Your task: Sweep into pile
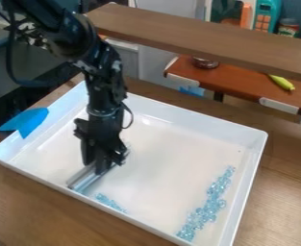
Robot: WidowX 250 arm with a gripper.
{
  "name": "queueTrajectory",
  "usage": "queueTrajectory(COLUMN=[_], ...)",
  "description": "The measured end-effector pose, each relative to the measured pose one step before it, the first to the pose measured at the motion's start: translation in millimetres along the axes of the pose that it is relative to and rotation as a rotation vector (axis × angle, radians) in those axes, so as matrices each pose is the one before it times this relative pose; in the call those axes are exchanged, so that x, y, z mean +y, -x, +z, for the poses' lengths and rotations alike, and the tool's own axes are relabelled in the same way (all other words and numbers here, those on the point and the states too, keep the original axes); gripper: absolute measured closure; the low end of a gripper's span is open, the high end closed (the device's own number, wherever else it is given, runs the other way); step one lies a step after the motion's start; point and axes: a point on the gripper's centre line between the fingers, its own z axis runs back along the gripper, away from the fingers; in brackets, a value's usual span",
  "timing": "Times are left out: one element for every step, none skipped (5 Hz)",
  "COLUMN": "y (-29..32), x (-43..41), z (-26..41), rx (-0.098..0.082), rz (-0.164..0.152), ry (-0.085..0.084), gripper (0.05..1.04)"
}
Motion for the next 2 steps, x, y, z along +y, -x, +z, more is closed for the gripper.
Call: queueTrajectory(y=[-0.85, 2.42], x=[-18.63, -20.13], z=[0.77, -3.07], rx=[0.0163, 0.0095], rz=[0.0069, -0.0078], ry=[0.032, 0.0265], gripper=[0.741, 0.741])
